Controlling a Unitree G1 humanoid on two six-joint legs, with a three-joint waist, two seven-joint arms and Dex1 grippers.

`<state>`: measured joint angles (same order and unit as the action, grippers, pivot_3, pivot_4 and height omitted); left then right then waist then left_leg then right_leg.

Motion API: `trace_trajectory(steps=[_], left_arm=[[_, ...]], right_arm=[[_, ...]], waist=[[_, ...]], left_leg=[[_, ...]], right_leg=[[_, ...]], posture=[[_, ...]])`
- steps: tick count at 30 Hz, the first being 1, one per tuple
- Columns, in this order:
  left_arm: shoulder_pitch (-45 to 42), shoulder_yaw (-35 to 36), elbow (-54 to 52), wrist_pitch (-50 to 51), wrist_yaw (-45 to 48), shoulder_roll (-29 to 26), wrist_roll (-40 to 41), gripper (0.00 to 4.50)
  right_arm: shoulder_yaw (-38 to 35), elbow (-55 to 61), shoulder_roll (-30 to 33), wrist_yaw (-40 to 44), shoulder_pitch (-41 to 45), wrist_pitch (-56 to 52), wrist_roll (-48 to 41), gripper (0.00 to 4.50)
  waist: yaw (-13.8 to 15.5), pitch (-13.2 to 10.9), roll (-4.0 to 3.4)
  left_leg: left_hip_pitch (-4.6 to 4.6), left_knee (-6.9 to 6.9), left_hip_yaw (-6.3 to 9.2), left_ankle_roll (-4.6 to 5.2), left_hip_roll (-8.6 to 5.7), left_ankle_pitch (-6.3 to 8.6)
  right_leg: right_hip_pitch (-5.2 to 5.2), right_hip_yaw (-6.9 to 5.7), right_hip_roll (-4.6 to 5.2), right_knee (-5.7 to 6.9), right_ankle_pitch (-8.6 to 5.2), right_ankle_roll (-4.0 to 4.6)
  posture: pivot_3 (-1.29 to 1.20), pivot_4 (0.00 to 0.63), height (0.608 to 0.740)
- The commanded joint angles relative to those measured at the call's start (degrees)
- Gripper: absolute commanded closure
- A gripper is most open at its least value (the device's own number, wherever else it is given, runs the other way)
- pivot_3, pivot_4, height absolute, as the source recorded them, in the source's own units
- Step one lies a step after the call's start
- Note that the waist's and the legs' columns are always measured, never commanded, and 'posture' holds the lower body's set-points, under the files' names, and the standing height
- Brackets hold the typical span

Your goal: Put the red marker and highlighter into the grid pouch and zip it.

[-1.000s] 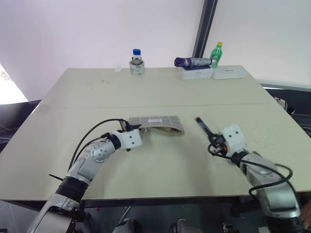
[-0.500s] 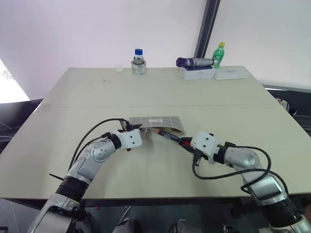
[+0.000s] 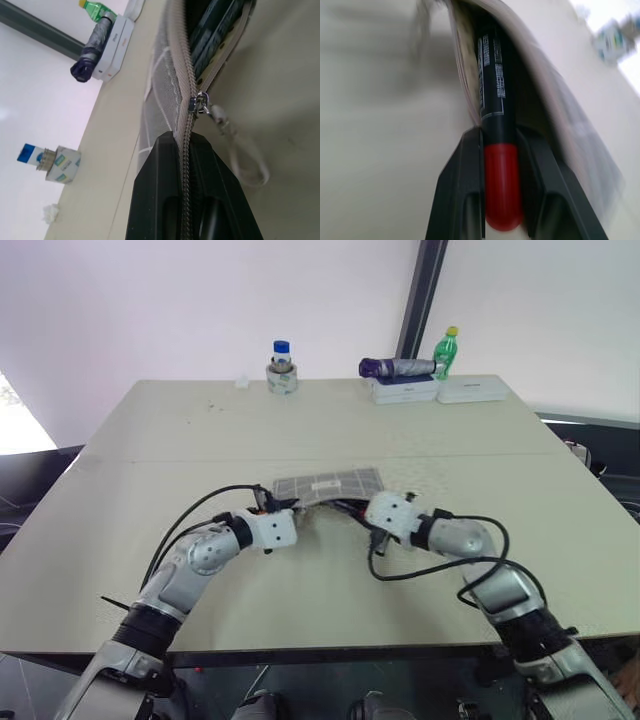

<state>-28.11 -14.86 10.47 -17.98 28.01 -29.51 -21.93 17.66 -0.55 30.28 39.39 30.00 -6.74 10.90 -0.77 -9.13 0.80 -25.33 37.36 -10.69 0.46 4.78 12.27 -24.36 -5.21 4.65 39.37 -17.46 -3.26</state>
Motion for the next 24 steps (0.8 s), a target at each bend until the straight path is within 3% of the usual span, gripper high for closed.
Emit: trace_trajectory(steps=[1, 9, 12, 18, 24], left_arm=[[-1.4, -1.0, -3.1, -2.7, 2.0, -0.1, 1.2, 4.50], [-0.6, 0.0, -3.5, -4.0, 4.8, -0.8, 3.3, 4.50], [-0.3, 0.2, -3.5, -4.0, 4.8, -1.2, 2.9, 4.50], [-0.1, 1.1, -3.3, -2.1, 3.7, -0.1, 3.4, 4.50], [0.1, 3.2, -3.7, 2.0, 3.0, 2.1, 6.4, 4.50]], right_arm=[[1.4, -0.9, -0.4, -0.5, 2.9, 3.9, 3.0, 4.15], [4.8, -5.9, 1.1, -1.1, 7.1, 14.0, 10.6, 4.15], [2.8, -6.6, 0.4, 1.1, 6.0, 12.3, 7.5, 4.15], [-1.2, -2.8, -0.2, 4.9, 4.7, 9.9, -0.6, 1.27], [-5.5, 2.9, 2.2, 11.3, 2.1, 7.5, -9.9, 1.27]], waist=[[0.1, 0.0, 0.00], [-0.1, 0.0, 0.00], [-0.1, 0.0, 0.00], [0.1, 0.0, 0.00], [0.1, 0.0, 0.00]], left_leg=[[-0.01, 0.01, -0.01, 0.00, 0.00, 0.00], [0.00, 0.01, -0.03, -0.01, 0.01, 0.00], [0.00, 0.02, -0.05, -0.01, 0.01, -0.01], [-0.01, 0.04, -0.05, -0.01, 0.01, -0.01], [-0.01, 0.05, 0.00, 0.00, 0.01, 0.00]], right_leg=[[0.00, 0.00, 0.02, 0.00, 0.00, 0.00], [-0.01, 0.00, -0.01, 0.00, 0.00, 0.00], [-0.01, 0.00, -0.01, 0.01, 0.00, 0.00], [-0.01, 0.01, 0.00, 0.01, 0.00, 0.00], [0.01, 0.01, -0.01, 0.01, 0.01, 0.00]], posture=[[0.00, 0.150, 0.738], [0.00, 0.150, 0.738], [0.00, 0.150, 0.738], [0.00, 0.150, 0.738], [0.00, 0.150, 0.738]])
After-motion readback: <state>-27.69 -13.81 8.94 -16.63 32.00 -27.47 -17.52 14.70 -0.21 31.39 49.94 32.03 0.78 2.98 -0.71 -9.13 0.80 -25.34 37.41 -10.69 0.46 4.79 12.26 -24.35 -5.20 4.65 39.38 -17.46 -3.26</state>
